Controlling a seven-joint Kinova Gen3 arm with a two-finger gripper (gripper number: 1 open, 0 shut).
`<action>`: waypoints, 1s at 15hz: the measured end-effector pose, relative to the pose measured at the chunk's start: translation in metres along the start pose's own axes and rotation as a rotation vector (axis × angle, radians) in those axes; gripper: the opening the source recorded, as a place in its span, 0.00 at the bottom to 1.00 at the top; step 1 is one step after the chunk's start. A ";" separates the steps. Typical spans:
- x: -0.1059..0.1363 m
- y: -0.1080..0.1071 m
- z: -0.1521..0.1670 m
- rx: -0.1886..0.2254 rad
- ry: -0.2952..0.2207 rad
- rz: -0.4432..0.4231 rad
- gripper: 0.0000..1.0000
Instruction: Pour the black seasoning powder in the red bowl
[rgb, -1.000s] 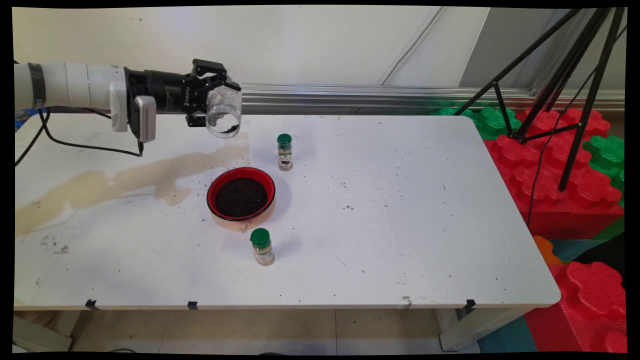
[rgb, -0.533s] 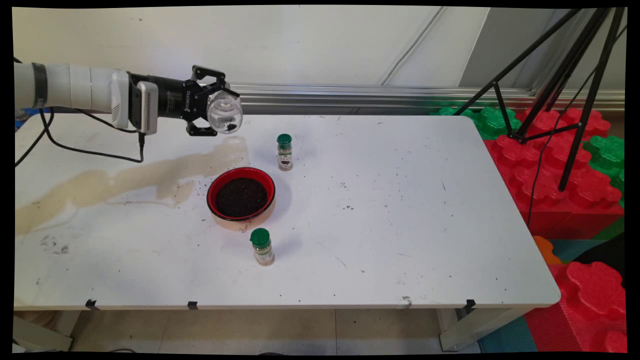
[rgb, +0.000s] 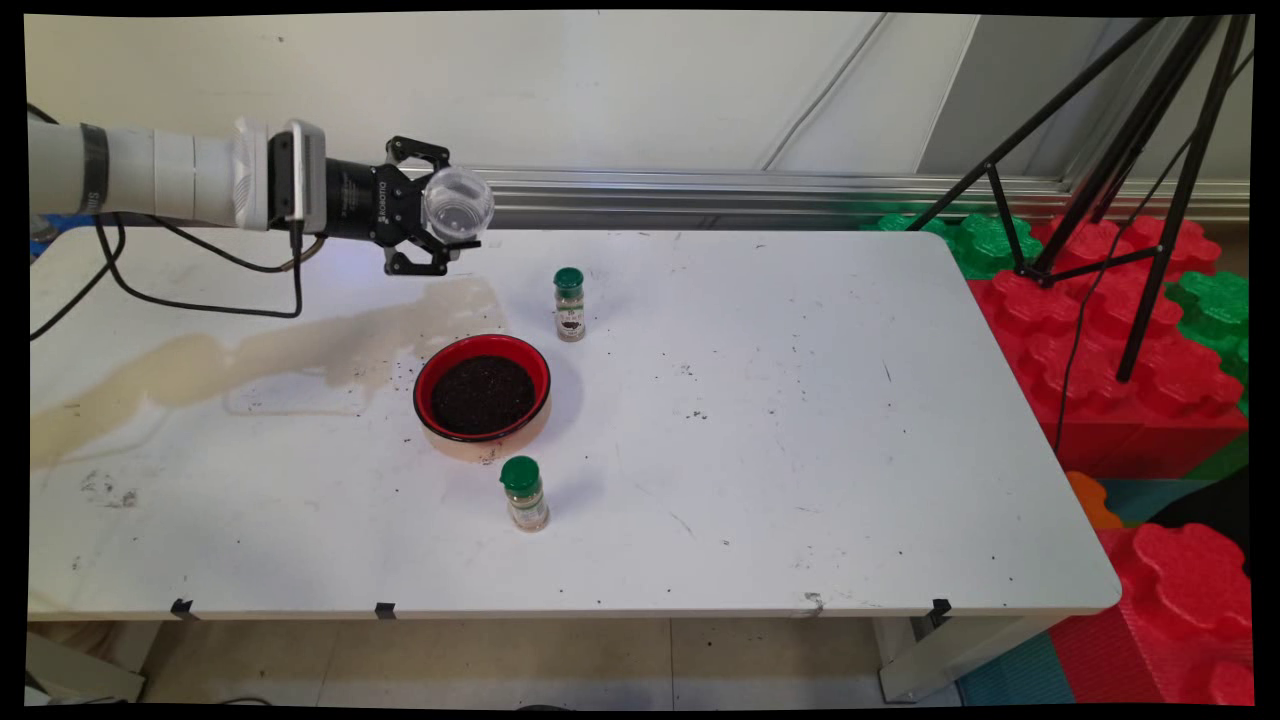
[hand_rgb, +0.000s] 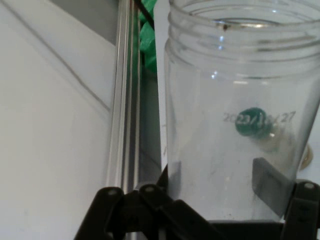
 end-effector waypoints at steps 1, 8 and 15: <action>-0.001 0.000 0.001 0.000 0.001 -0.047 0.00; -0.013 -0.006 0.007 0.007 0.005 -0.357 0.00; -0.035 -0.005 0.019 -0.002 0.017 -0.593 0.00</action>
